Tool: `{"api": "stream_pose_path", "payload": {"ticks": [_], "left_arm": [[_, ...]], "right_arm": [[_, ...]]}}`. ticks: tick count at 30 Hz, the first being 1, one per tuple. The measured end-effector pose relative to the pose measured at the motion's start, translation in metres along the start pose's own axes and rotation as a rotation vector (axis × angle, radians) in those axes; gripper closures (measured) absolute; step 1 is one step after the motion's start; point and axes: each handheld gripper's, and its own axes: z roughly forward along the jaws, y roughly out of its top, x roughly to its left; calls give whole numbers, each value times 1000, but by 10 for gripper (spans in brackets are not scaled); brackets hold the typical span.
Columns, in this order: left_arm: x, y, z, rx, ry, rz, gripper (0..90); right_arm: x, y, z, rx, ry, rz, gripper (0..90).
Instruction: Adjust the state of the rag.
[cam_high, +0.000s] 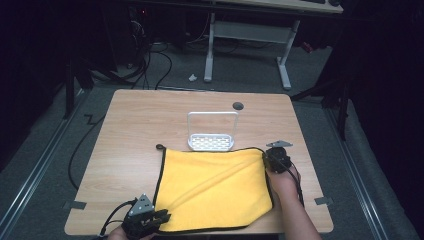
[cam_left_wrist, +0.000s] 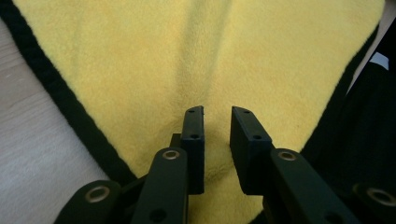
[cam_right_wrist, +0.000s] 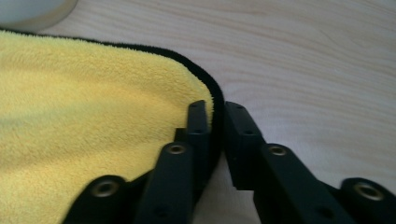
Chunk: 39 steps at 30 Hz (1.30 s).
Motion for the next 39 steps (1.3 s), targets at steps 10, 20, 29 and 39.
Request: {"api": "stream_pose_path", "payload": {"ticks": [10,20,29,39], "left_arm": [[27,31,18,-41,58,11,681],[30,17,14,-45,38,-32,688],[35,16,14,-59,24,-44,691],[34,15,14,-57,31,-39,688]], "right_arm": [[13,-99,-106,-108,95,29,660],[51,-119,-115,-82,218,-5,812],[108,-9,-111,-261,279,-159,648],[120,-41,-96,-203,373,-75,527]]}}
